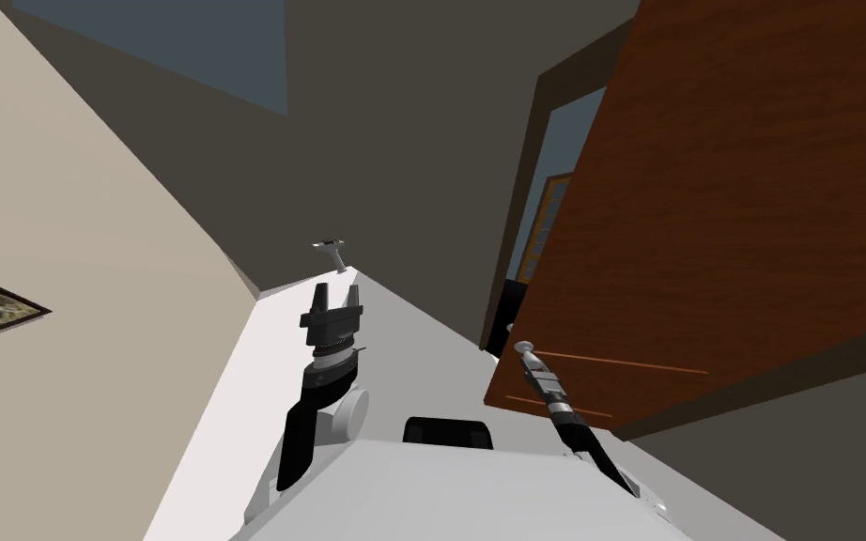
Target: Pull the door open
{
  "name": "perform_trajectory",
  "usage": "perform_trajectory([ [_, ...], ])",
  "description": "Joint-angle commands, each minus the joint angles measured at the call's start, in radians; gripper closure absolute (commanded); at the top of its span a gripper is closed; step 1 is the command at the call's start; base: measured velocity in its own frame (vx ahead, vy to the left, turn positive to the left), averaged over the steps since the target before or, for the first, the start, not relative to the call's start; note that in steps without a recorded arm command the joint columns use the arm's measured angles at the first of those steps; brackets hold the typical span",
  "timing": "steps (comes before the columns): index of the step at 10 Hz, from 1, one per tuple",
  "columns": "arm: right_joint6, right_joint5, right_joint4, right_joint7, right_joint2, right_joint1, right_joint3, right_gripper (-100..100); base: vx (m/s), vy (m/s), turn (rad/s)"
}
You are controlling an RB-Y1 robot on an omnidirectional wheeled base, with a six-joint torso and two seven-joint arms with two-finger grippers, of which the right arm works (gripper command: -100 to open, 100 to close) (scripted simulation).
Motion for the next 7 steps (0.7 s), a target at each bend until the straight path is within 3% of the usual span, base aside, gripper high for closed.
perform_trajectory([
  [1,0.0,0.0,0.0,0.0,0.0,0.0,0.0,100,-0.117,-0.02,0.02],
  [2,-0.026,0.011,0.0,-0.023,-0.017,0.018,0.024,100,-0.147,-0.015,0.121],
  [7,-0.095,0.035,0.001,-0.076,-0.061,0.052,0.073,100,-0.205,-0.071,0.108],
])
